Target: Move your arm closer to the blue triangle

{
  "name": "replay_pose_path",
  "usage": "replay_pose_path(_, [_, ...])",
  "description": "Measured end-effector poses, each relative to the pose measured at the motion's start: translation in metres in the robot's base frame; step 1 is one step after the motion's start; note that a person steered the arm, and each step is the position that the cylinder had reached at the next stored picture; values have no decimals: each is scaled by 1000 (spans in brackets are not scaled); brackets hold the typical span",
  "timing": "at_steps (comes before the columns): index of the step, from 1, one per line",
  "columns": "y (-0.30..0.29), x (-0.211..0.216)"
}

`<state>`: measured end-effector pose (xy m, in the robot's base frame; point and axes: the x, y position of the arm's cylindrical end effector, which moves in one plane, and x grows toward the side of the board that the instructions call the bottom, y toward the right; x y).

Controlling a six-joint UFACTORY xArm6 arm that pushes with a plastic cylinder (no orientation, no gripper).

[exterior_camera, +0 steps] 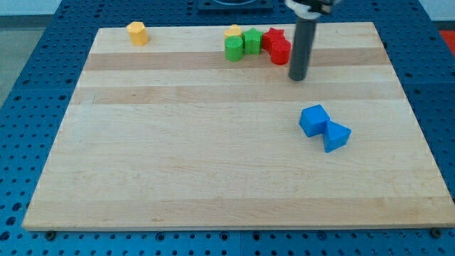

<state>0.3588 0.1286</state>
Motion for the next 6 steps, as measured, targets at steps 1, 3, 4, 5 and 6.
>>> replay_pose_path(1, [32, 35])
replay_pose_path(3, [78, 108])
replay_pose_path(4, [81, 141])
replay_pose_path(5, [72, 158])
replay_pose_path(6, [54, 160])
